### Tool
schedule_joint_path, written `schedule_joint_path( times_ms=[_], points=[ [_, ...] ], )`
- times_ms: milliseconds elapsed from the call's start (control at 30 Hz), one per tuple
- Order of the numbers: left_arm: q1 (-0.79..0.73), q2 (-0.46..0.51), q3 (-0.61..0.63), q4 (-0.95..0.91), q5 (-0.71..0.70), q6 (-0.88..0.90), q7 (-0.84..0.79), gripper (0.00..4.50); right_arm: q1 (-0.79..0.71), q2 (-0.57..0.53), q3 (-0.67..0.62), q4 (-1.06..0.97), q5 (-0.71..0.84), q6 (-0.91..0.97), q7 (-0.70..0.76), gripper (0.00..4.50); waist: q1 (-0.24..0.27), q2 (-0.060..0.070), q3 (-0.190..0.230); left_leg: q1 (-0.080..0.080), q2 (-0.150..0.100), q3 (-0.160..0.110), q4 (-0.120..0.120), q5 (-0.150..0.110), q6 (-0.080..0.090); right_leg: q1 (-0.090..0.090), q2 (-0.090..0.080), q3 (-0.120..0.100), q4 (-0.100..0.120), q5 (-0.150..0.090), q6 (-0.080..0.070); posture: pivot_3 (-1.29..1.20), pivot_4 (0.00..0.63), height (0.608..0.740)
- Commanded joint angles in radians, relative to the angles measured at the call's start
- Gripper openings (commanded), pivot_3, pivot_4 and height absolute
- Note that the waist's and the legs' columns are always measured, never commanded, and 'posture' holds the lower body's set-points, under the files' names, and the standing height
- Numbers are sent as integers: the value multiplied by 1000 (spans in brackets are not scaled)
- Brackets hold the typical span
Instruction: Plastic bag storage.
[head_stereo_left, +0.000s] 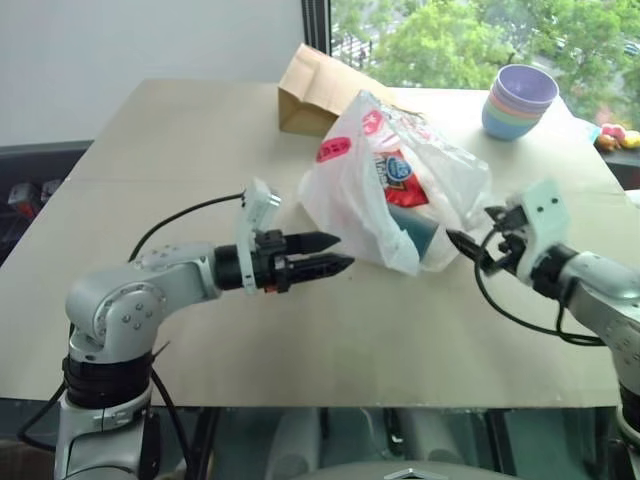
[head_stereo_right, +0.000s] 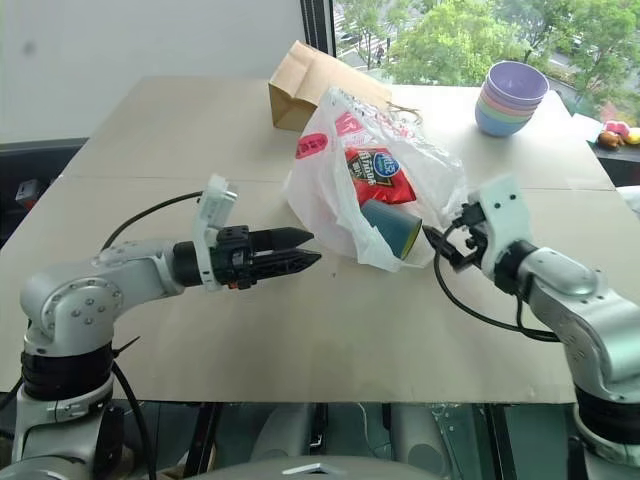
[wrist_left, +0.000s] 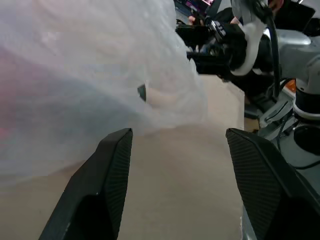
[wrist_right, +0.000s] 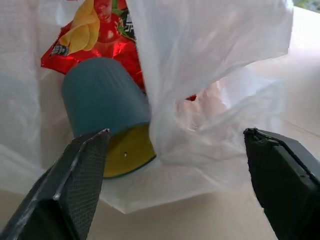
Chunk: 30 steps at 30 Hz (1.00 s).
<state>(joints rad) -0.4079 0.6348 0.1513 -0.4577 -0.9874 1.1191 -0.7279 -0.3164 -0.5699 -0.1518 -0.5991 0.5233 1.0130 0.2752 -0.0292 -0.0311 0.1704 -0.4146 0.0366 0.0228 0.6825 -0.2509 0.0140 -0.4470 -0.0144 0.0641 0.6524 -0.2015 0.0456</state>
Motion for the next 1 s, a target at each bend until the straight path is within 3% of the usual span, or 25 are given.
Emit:
schedule_joint_path(
  times_ms=[33,200,933,1000],
  points=[
    [-8,-28,-46,-45,4,-33,23,3123,-33,7,10,16,-52,-46,-30,2240,1,0,0,0,0,0,0,0,0,0,0,0,0,0,0,0,150,740],
    [-64,-84,-161,-6,76,-75,36,3123,-63,3,22,38,-88,-62,-35,82,1,0,0,-1,0,0,-1,0,0,0,0,0,-2,1,0,0,150,740],
    [-234,-335,-303,241,158,-85,40,3123,-127,6,39,38,-226,-50,-95,82,-5,0,0,-1,0,0,-1,0,0,0,1,0,-1,1,1,0,150,740],
    [-245,-364,-313,270,175,-90,48,2570,-146,4,54,55,-243,-56,-94,0,-6,0,0,-1,0,0,-1,0,0,0,1,0,-1,1,1,0,150,740]
  ],
)
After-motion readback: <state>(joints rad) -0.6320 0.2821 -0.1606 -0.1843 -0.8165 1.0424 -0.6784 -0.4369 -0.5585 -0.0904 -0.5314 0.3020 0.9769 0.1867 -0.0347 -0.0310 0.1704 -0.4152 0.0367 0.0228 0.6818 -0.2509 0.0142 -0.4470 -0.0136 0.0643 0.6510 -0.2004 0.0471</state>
